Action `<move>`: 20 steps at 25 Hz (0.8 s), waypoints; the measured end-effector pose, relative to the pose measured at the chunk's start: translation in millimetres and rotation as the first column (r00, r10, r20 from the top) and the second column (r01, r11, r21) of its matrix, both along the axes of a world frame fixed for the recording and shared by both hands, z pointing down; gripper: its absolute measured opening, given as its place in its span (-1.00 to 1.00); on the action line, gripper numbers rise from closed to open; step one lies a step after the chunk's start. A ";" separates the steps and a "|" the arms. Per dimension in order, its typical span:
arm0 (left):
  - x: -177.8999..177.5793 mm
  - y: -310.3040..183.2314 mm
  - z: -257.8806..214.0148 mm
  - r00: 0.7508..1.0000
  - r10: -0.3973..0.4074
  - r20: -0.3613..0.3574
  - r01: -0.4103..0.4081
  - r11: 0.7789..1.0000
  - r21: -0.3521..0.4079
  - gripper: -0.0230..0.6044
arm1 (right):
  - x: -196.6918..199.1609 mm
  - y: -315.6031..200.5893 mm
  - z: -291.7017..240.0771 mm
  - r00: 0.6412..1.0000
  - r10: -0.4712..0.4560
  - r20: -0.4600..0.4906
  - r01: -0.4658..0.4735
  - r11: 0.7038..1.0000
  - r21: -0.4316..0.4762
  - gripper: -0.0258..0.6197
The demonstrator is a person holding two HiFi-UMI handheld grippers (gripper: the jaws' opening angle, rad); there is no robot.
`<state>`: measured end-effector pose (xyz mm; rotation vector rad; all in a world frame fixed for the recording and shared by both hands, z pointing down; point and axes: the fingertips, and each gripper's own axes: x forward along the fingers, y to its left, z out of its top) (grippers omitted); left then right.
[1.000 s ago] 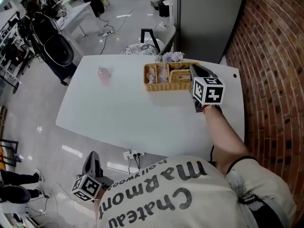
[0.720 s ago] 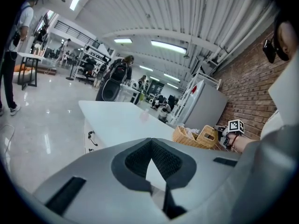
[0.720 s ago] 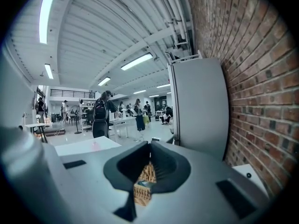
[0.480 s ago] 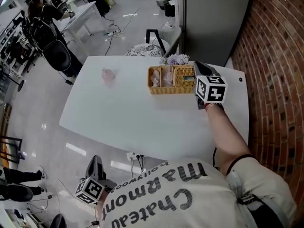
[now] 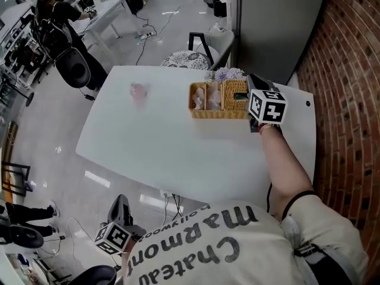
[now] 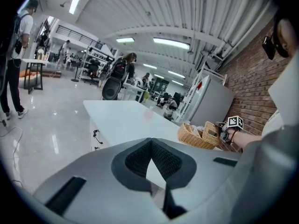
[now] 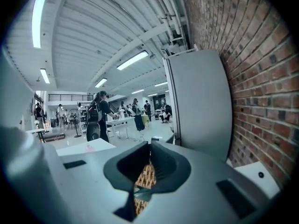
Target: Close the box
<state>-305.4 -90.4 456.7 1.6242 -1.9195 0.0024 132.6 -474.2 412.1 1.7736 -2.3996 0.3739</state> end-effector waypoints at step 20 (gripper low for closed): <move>15.3 -37.4 10.3 1.000 0.023 -0.008 -0.023 0.999 -0.033 -0.93 | 0.2 -35.4 49.9 0.997 -0.025 -0.070 0.015 0.991 -0.136 -0.86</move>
